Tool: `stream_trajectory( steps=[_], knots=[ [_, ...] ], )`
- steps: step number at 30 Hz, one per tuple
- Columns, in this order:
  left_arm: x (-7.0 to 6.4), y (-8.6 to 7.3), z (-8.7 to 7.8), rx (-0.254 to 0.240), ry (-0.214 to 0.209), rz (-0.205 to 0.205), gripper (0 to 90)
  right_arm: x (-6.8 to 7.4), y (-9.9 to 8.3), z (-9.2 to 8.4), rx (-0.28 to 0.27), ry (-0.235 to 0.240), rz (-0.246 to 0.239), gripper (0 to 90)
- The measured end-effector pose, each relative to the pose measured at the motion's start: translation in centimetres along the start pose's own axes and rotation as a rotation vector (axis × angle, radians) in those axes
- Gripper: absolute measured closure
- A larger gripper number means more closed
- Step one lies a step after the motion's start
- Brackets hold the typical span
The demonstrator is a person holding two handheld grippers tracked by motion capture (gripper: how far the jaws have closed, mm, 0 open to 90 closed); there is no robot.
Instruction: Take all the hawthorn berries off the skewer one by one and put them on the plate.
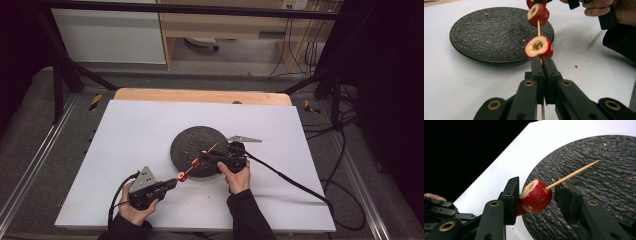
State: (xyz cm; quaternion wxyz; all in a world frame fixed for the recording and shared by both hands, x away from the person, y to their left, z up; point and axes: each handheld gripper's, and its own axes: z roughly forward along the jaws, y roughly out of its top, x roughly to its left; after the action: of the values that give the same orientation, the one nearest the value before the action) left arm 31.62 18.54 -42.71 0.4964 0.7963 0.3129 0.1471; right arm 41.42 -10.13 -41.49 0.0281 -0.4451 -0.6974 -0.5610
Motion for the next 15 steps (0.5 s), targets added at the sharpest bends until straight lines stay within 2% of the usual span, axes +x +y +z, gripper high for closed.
stream_trajectory(
  steps=[9, 15],
  knots=[
    [0.0, 0.2, -0.3, -0.022, 0.002, 0.005, 88.3, 0.0, 0.7, -0.4, -0.019, 0.023, 0.026, 60.2],
    [0.1, 0.2, -0.5, -0.021, 0.007, 0.007, 88.3, -0.2, 1.4, -0.8, -0.038, -0.005, 0.026, 61.1]
  ],
)
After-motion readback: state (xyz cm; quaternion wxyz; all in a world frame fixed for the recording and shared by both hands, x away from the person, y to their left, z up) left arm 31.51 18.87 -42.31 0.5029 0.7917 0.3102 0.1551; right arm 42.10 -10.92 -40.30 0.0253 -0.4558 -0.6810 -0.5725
